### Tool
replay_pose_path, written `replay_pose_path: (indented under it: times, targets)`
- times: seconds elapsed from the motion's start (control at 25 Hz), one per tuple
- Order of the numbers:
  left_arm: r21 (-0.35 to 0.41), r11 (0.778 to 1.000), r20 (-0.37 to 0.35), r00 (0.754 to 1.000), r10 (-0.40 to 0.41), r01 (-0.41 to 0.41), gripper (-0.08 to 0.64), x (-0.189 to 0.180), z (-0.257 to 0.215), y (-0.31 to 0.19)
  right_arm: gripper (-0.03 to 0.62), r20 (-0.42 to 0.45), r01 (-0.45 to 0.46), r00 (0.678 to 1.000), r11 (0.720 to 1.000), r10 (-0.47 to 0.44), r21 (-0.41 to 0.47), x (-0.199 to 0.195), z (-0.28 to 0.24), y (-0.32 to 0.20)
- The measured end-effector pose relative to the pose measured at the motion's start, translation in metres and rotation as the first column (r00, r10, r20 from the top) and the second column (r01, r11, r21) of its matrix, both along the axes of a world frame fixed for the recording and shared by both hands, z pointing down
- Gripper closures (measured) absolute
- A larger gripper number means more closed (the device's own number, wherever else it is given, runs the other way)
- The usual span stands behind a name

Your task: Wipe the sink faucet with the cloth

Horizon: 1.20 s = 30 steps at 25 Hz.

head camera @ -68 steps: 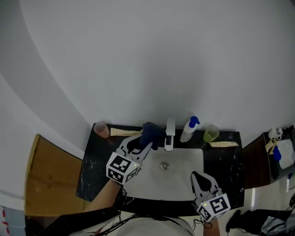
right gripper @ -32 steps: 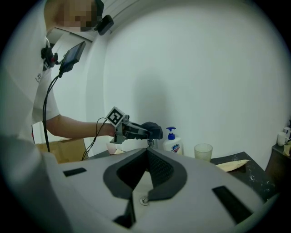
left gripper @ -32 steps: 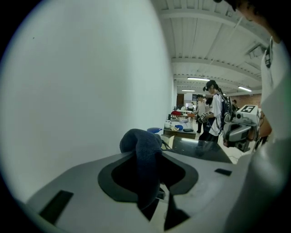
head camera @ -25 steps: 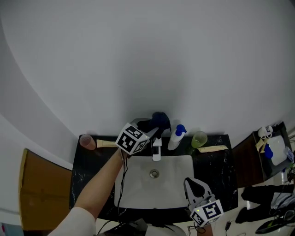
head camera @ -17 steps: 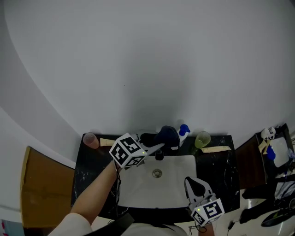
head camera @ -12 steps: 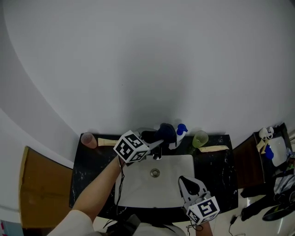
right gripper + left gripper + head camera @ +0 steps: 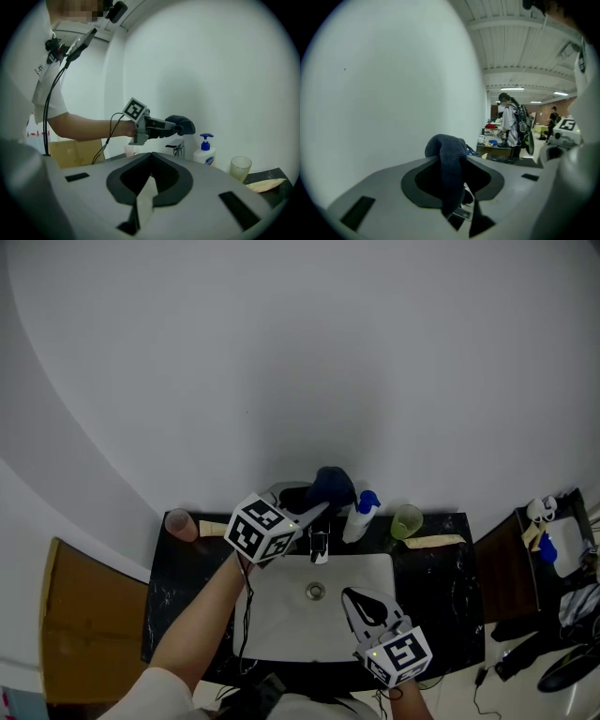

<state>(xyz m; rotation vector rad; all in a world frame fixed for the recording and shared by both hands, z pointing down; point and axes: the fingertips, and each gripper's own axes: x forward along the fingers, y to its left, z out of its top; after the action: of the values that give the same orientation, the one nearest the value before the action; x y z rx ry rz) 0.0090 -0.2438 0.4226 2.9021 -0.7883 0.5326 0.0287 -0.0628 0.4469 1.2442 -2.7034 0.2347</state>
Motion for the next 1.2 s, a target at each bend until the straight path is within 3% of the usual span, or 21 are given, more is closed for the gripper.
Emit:
replay_pose_path:
  times: [0.12, 0.24, 0.4, 0.56, 0.64, 0.8, 0.92, 1.08, 1.2]
  targets:
    - [-0.058, 0.989, 0.036, 0.989, 0.141, -0.139, 0.431, 0.009, 0.013, 0.043, 0.586, 0.007, -0.006, 1.0, 1.0, 0.006, 0.003, 0.005, -0.001, 0.001]
    - [-0.093, 0.981, 0.108, 0.977, 0.182, -0.173, 0.431, 0.014, 0.04, 0.05, 0.586, 0.003, -0.016, 1.0, 1.0, 0.016, 0.0, 0.008, -0.001, 0.001]
    - [-0.099, 0.992, 0.096, 0.992, 0.086, -0.076, 0.431, 0.012, 0.044, 0.011, 0.586, 0.001, -0.034, 0.999, 0.999, 0.034, 0.002, 0.016, -0.002, 0.001]
    - [-0.052, 0.997, 0.138, 0.989, -0.047, 0.055, 0.43, 0.004, 0.043, -0.039, 0.586, 0.001, -0.045, 0.999, 0.999, 0.045, 0.0, 0.018, -0.003, 0.002]
    - [-0.033, 0.998, 0.141, 0.989, -0.054, 0.059, 0.43, 0.001, 0.038, -0.039, 0.586, 0.009, -0.041, 0.999, 0.999, 0.041, 0.007, 0.014, -0.006, 0.002]
    - [-0.072, 0.994, 0.04, 0.996, 0.086, -0.083, 0.43, 0.004, 0.016, 0.015, 0.586, 0.024, -0.024, 0.999, 1.0, 0.024, 0.015, 0.009, -0.007, 0.001]
    - [-0.115, 0.975, 0.043, 0.98, 0.196, -0.19, 0.43, 0.006, 0.018, 0.053, 0.586, 0.026, -0.015, 1.0, 1.0, 0.015, 0.01, 0.006, -0.004, -0.001]
    - [-0.148, 0.97, 0.096, 0.973, 0.208, -0.193, 0.43, 0.007, 0.04, 0.052, 0.586, 0.025, -0.023, 0.999, 1.0, 0.023, 0.005, 0.007, -0.004, -0.001]
    - [-0.163, 0.972, 0.09, 0.978, 0.186, -0.17, 0.431, 0.01, 0.044, 0.034, 0.586, 0.023, -0.042, 0.999, 0.999, 0.042, 0.004, 0.014, -0.004, -0.001]
